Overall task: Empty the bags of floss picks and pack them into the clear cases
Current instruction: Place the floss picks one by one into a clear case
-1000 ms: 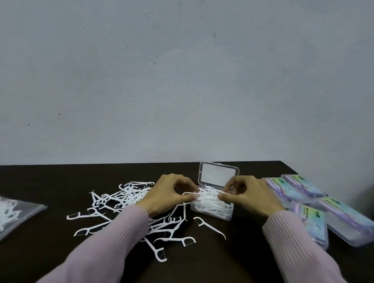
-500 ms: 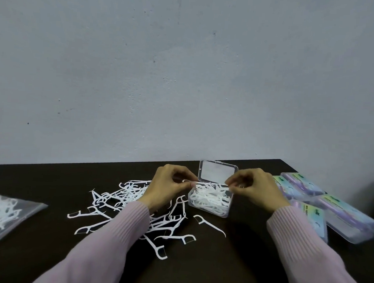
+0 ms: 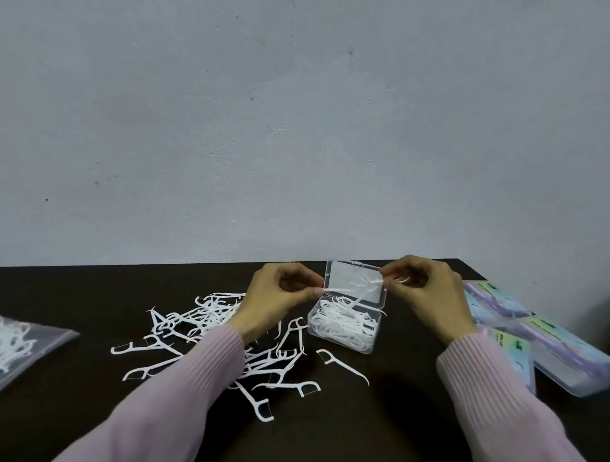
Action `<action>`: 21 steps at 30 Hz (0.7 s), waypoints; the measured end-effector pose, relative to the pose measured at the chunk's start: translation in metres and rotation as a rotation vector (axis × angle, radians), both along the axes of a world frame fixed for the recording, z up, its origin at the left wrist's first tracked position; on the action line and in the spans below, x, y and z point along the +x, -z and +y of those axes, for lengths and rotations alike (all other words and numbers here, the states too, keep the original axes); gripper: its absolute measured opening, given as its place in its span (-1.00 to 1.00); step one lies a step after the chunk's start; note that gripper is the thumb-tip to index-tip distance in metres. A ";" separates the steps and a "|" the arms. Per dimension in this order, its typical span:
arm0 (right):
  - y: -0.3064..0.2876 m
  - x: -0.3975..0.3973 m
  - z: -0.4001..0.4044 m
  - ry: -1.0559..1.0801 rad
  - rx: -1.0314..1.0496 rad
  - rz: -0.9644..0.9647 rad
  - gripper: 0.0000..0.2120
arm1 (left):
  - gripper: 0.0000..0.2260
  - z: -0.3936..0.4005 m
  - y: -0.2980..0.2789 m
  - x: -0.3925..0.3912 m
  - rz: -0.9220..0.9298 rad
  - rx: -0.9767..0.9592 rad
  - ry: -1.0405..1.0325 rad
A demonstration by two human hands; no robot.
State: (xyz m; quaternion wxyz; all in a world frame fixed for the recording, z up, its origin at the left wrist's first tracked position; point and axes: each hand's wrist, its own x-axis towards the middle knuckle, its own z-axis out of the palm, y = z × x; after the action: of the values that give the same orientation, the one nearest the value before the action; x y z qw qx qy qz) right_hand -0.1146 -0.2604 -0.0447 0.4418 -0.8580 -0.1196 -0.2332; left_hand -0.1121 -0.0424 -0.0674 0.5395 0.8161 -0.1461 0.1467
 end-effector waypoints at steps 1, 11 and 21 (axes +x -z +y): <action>0.000 0.000 -0.001 0.015 0.011 -0.007 -0.89 | -0.88 -0.004 0.002 -0.001 -0.008 0.039 0.013; 0.001 0.000 0.004 -0.013 0.157 0.022 -0.89 | -0.81 -0.023 0.015 -0.007 -0.103 0.165 -0.072; 0.002 -0.002 0.013 -0.187 0.296 0.064 -0.82 | -0.95 -0.029 0.010 -0.006 -0.022 0.137 -0.072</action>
State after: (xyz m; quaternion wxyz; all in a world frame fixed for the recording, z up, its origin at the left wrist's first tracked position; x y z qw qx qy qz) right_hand -0.1168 -0.2469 -0.0465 0.5864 -0.7758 -0.1492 -0.1789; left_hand -0.1180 -0.0716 -0.0772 0.4753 0.8541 -0.1323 0.1646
